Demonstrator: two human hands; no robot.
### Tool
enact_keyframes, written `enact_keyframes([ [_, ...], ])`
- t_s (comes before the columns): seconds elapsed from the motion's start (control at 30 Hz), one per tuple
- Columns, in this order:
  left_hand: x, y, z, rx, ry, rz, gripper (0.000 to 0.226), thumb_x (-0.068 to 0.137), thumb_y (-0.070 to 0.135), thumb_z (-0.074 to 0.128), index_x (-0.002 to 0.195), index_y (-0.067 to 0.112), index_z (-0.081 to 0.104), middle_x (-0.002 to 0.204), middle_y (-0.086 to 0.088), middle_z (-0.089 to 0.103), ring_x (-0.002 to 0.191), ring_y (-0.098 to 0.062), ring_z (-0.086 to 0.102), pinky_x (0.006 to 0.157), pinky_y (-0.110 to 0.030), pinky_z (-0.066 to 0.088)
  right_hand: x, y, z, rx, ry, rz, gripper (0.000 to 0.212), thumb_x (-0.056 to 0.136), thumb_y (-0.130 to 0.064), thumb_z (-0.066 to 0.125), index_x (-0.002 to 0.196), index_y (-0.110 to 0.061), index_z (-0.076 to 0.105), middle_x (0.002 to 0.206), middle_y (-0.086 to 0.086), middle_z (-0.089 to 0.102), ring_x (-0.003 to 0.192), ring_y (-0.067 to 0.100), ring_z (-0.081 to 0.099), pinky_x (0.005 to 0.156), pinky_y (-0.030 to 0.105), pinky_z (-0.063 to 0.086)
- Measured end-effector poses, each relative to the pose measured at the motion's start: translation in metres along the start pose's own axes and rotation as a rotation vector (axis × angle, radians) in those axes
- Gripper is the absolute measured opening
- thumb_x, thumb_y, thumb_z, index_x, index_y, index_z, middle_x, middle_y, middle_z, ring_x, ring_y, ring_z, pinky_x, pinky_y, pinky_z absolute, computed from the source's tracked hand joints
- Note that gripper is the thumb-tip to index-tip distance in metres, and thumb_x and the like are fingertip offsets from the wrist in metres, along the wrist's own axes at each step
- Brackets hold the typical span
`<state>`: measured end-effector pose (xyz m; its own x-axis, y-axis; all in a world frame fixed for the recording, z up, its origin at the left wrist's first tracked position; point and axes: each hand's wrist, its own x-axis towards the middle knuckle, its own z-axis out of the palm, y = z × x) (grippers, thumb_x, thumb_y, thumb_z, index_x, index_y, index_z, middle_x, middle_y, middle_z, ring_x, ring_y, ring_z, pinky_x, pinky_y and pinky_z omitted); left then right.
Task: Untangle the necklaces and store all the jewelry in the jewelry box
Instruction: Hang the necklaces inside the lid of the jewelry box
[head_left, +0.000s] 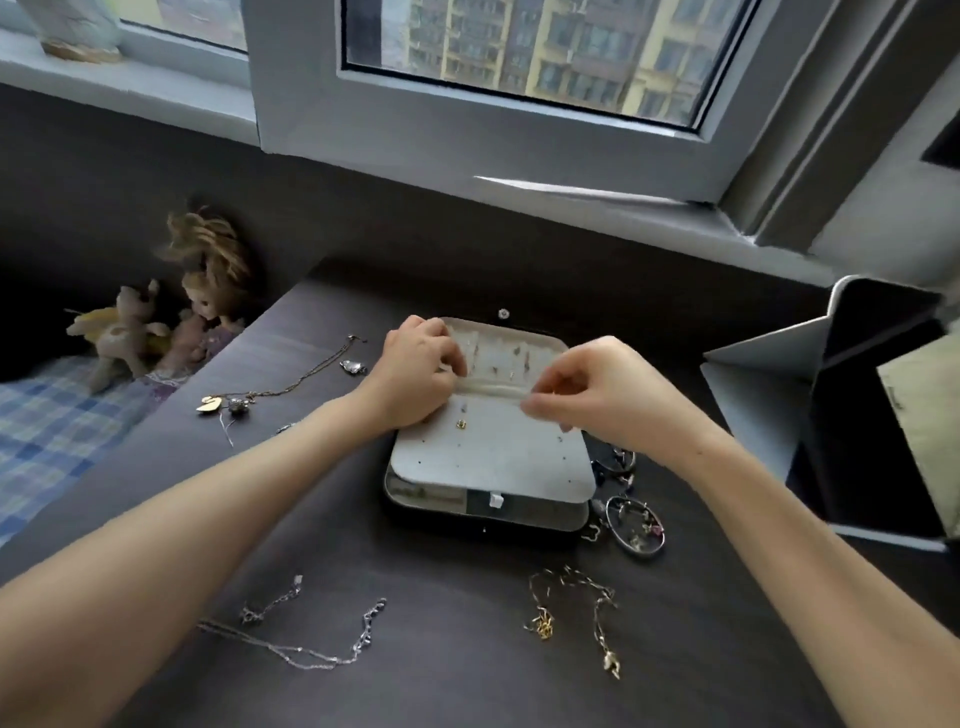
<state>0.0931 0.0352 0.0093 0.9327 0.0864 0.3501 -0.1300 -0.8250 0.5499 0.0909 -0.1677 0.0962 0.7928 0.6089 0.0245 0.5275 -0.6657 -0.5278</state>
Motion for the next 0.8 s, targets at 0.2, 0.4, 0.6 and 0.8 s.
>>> enact_keyframes([
  [0.2, -0.004, 0.013, -0.014, 0.129, -0.053, -0.002, 0.037, 0.073, 0.034, 0.046, 0.095, 0.021, 0.073, 0.106, 0.001, 0.060, 0.114, -0.024, 0.045, 0.098, -0.034, 0.024, -0.079, 0.021, 0.008, -0.035, -0.073, 0.004, 0.010, 0.076, -0.033, 0.074, 0.071, -0.036, 0.066, 0.058, -0.018, 0.056, 0.058, -0.001, 0.053, 0.056, 0.014, 0.035],
  [0.4, -0.037, 0.055, -0.045, 0.095, 0.225, 0.156, 0.029, 0.069, 0.020, 0.051, 0.087, 0.018, 0.073, 0.090, 0.009, 0.058, 0.093, -0.021, 0.052, 0.089, -0.040, 0.033, -0.112, 0.036, 0.033, -0.101, 0.018, 0.036, 0.002, 0.081, -0.035, 0.069, 0.082, -0.033, 0.069, 0.064, -0.020, 0.055, 0.068, -0.001, 0.054, 0.065, 0.016, 0.040],
  [0.6, -0.094, 0.097, -0.055, 0.139, 0.208, 0.332, 0.023, 0.072, 0.030, 0.048, 0.079, 0.022, 0.069, 0.082, 0.009, 0.060, 0.084, -0.015, 0.051, 0.080, -0.033, 0.030, -0.108, 0.030, 0.061, -0.164, 0.081, -0.058, 0.026, 0.089, -0.041, 0.059, 0.112, -0.032, 0.066, 0.099, -0.014, 0.066, 0.096, 0.006, 0.058, 0.079, 0.022, 0.039],
  [0.8, -0.108, 0.102, -0.053, 0.015, 0.105, 0.284, 0.019, 0.073, 0.028, 0.050, 0.076, 0.024, 0.068, 0.079, 0.012, 0.058, 0.081, -0.005, 0.046, 0.080, -0.023, 0.032, -0.098, 0.021, 0.065, -0.339, -0.017, -0.043, 0.018, 0.092, -0.026, 0.051, 0.103, -0.025, 0.065, 0.104, -0.005, 0.066, 0.102, 0.021, 0.059, 0.085, 0.032, 0.046],
])
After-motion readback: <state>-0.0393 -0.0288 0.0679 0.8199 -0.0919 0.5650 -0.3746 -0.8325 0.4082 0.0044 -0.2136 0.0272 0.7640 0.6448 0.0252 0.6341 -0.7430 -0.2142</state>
